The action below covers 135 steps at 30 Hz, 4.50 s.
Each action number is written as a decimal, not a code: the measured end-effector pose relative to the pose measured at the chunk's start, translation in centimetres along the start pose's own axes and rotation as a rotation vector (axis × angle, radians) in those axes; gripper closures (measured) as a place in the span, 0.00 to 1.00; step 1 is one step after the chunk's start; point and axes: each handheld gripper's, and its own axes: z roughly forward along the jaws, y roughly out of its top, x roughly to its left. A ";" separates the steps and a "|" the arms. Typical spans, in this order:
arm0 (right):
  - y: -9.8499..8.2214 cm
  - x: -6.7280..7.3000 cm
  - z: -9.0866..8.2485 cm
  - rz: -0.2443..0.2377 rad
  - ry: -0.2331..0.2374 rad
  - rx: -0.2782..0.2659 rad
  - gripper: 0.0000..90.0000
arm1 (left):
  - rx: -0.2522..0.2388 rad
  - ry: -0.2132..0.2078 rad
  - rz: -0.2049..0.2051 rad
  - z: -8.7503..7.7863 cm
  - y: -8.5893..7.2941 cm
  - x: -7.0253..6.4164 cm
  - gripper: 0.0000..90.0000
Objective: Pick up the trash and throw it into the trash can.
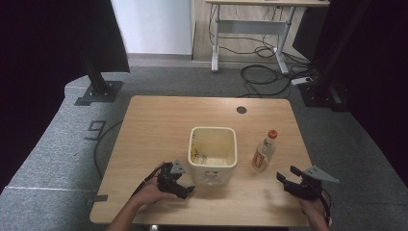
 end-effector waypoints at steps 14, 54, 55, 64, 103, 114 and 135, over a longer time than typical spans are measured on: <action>0.6 0.4 -0.3 0.019 0.011 -0.025 0.32 | 0.000 0.001 -0.004 -0.1 0.0 -0.1 0.00; 5.8 3.2 -0.2 -0.012 0.013 -0.094 0.26 | 0.000 0.001 -0.005 -0.1 0.0 -0.1 0.00; 5.9 3.2 -0.2 -0.012 0.012 -0.096 0.26 | 0.000 0.001 -0.005 -0.1 0.0 -0.1 0.00; 6.7 3.1 0.2 -0.002 0.001 -0.108 0.24 | 0.000 0.001 -0.005 -0.1 0.0 -0.1 0.00; 9.1 3.6 5.9 -0.035 -0.021 -0.119 0.28 | 0.000 0.001 -0.005 0.0 0.0 -0.1 0.00; 9.3 3.7 5.8 -0.065 -0.026 -0.149 0.59 | 0.000 0.001 -0.005 0.0 0.0 -0.1 0.00; 11.0 4.3 3.0 -0.069 -0.004 -0.237 0.60 | 0.002 -0.001 -0.001 0.0 0.0 0.0 0.00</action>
